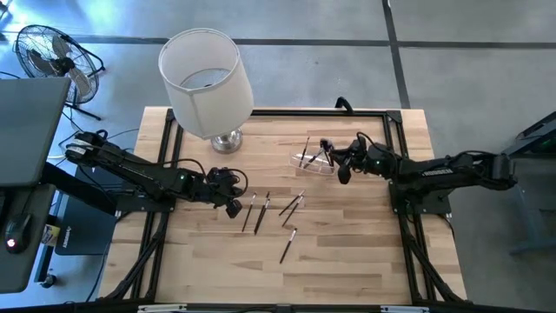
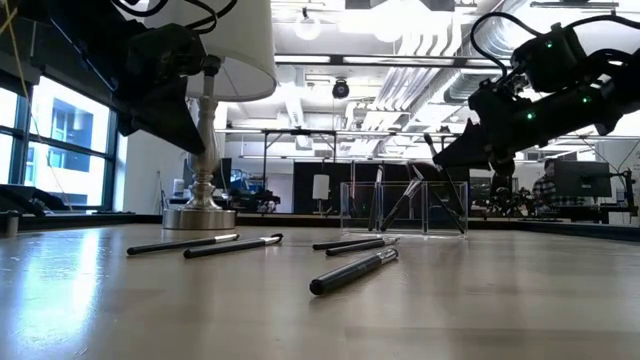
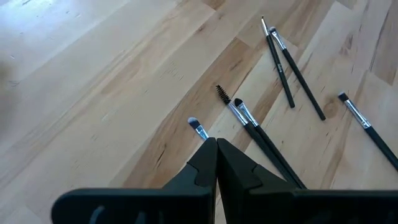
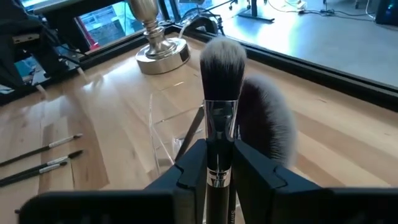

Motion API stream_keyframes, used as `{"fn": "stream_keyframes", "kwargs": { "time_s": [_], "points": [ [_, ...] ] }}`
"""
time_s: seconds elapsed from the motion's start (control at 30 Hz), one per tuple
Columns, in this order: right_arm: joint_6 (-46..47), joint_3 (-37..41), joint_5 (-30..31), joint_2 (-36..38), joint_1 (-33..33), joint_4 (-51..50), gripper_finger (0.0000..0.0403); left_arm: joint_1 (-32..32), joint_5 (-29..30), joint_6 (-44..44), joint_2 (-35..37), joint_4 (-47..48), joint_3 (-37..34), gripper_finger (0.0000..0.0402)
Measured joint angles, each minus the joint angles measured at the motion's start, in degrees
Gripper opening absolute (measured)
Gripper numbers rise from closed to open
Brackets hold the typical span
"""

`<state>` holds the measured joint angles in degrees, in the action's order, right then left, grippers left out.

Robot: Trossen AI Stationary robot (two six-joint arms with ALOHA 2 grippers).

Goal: Pick & Place Makeup Supplies
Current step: Put the makeup brush into the transparent organizer

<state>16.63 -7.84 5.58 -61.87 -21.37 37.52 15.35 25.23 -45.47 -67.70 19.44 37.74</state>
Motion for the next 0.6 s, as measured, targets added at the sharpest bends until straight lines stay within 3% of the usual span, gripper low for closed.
{"fn": "stream_keyframes", "kwargs": {
  "time_s": [0.4,0.6],
  "points": [
    [1.32,0.00,-0.63,0.13,0.00,0.00,0.0106,0.00,-0.04,0.17,0.00,0.00,0.00,0.0003],
    [1.35,0.00,-1.20,3.57,0.00,2.61,0.0118,0.00,-0.06,0.17,0.00,-0.04,0.00,0.0003]
  ]
}}
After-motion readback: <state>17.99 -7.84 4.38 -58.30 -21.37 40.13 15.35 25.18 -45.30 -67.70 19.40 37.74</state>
